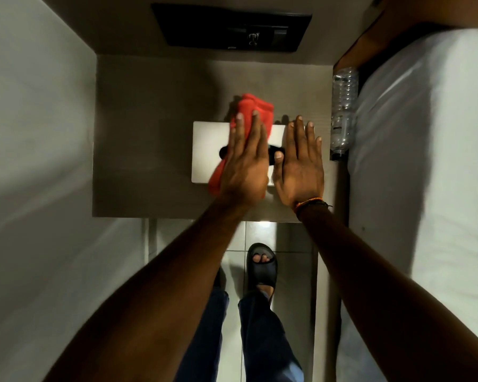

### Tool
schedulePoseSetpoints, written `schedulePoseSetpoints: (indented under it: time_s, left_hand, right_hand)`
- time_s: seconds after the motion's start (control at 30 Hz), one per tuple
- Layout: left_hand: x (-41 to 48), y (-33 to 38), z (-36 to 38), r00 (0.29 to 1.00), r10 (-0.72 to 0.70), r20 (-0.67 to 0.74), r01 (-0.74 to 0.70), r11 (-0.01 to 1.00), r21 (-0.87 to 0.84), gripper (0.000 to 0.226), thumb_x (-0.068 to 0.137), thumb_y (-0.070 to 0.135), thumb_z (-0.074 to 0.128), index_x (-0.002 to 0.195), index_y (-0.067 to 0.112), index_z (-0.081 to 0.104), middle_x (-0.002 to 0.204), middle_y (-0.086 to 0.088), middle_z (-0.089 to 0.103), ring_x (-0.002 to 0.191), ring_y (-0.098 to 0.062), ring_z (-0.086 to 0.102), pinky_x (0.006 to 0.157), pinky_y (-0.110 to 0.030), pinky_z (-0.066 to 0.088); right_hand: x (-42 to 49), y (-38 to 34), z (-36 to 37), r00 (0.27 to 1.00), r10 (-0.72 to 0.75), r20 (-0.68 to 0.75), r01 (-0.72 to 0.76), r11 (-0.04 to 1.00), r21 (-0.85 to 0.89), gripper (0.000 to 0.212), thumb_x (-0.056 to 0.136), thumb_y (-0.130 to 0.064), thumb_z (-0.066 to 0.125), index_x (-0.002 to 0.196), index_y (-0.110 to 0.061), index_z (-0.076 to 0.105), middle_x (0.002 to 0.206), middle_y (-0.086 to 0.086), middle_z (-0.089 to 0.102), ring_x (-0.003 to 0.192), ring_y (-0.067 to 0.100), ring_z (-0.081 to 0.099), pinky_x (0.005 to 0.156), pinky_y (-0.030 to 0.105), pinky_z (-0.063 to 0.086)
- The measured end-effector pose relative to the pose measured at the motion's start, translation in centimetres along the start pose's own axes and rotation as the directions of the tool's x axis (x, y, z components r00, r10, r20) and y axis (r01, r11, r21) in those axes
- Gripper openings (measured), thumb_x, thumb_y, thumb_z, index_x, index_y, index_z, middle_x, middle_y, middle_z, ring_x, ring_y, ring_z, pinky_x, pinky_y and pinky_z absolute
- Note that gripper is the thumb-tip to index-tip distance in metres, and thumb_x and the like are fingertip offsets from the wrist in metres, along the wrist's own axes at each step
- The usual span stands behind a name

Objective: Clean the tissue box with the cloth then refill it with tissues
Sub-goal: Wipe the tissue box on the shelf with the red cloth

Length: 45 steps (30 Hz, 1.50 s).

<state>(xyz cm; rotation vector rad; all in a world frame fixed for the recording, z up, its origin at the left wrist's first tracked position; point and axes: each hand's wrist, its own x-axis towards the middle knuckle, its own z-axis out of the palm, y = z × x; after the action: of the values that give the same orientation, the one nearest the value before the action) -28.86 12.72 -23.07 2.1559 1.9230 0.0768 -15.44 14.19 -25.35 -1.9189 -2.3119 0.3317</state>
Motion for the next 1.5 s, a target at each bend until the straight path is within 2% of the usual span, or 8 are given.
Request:
schedulePoseSetpoints:
  time_s: [0.13,0.3,0.5,0.8,0.97,1.17,1.33,1.5]
  left_hand:
    - [0.2,1.3,0.4,0.999,0.041,-0.013,-0.039,0.992,0.124,0.063,0.109,0.038,0.012,0.158,-0.002,0.005,0.166,-0.023,0.005,0.152,-0.044,0.006,0.124,-0.053,0.013]
    - [-0.2,-2.5,-0.1,0.996,0.088,0.02,-0.088,0.996,0.007,0.061,0.101,0.015,0.013,0.156,-0.007,0.0,0.164,-0.029,0.0,0.149,-0.053,-0.001,0.122,-0.059,0.012]
    - [-1.3,-7.7,-1.0,0.998,-0.006,-0.06,0.0,0.995,-0.096,0.056,0.101,0.0,0.026,0.155,-0.007,0.017,0.164,-0.026,0.014,0.15,-0.052,0.01,0.119,-0.059,0.025]
    - [-1.4,-7.1,-1.8,0.988,-0.152,-0.028,0.149,0.986,-0.079,0.065,0.097,-0.002,0.038,0.157,-0.004,0.014,0.167,-0.021,0.008,0.152,-0.049,0.003,0.125,-0.055,0.01]
    - [-0.8,-2.6,-1.7,1.0,0.012,-0.026,-0.015,0.996,-0.093,0.072,0.085,0.0,0.036,0.156,-0.003,0.022,0.165,-0.024,0.013,0.15,-0.052,0.006,0.122,-0.06,0.013]
    - [-0.2,-0.9,-1.4,0.992,0.108,0.061,-0.105,0.994,-0.04,0.081,0.088,0.015,0.046,0.158,-0.001,0.009,0.167,-0.021,0.001,0.152,-0.047,-0.004,0.123,-0.057,0.005]
    - [-1.1,-5.3,-2.2,0.999,0.014,0.029,-0.011,0.995,-0.104,0.074,0.083,0.008,0.012,0.156,-0.003,0.018,0.165,-0.024,0.009,0.151,-0.049,0.002,0.124,-0.058,0.006]
    - [-1.4,-6.5,-2.1,0.996,-0.094,0.005,0.095,0.991,-0.09,0.063,0.095,0.01,0.021,0.155,-0.007,0.013,0.166,-0.024,0.007,0.151,-0.05,0.004,0.124,-0.058,0.014]
  right_hand:
    - [0.0,0.3,0.2,1.0,-0.027,0.0,0.027,1.0,0.007,0.06,0.106,-0.032,0.027,0.159,-0.003,0.022,0.168,0.019,0.016,0.156,0.037,0.011,0.126,0.052,0.015]
    - [-0.1,0.4,0.5,0.999,-0.013,-0.046,0.014,0.999,0.029,0.06,0.105,-0.029,0.032,0.158,-0.003,0.023,0.167,0.018,0.019,0.156,0.037,0.014,0.126,0.052,0.017]
    - [-0.1,0.3,0.4,0.999,-0.007,-0.046,0.008,1.0,0.025,0.06,0.105,-0.031,0.029,0.158,-0.003,0.024,0.167,0.018,0.021,0.155,0.037,0.015,0.125,0.053,0.019]
    - [-0.1,0.1,0.2,1.0,0.009,-0.028,-0.009,1.0,0.019,0.061,0.104,-0.032,0.029,0.158,-0.004,0.025,0.167,0.017,0.021,0.156,0.037,0.015,0.126,0.052,0.017]
    - [0.0,0.1,0.4,1.0,0.008,-0.03,-0.007,1.0,0.019,0.06,0.104,-0.031,0.031,0.157,-0.003,0.027,0.167,0.018,0.022,0.155,0.037,0.016,0.125,0.052,0.018]
    - [0.0,0.2,0.5,1.0,-0.004,-0.015,0.005,1.0,0.028,0.061,0.104,-0.033,0.027,0.158,-0.004,0.024,0.167,0.018,0.019,0.156,0.036,0.013,0.126,0.051,0.016]
    - [-0.1,0.3,0.4,1.0,-0.003,-0.021,0.003,0.999,0.037,0.061,0.104,-0.031,0.028,0.158,-0.003,0.026,0.167,0.017,0.021,0.155,0.037,0.015,0.126,0.052,0.017]
    - [0.0,0.3,0.2,1.0,-0.002,-0.005,0.002,0.999,0.045,0.061,0.104,-0.032,0.027,0.159,-0.004,0.023,0.167,0.017,0.019,0.156,0.036,0.012,0.127,0.052,0.015]
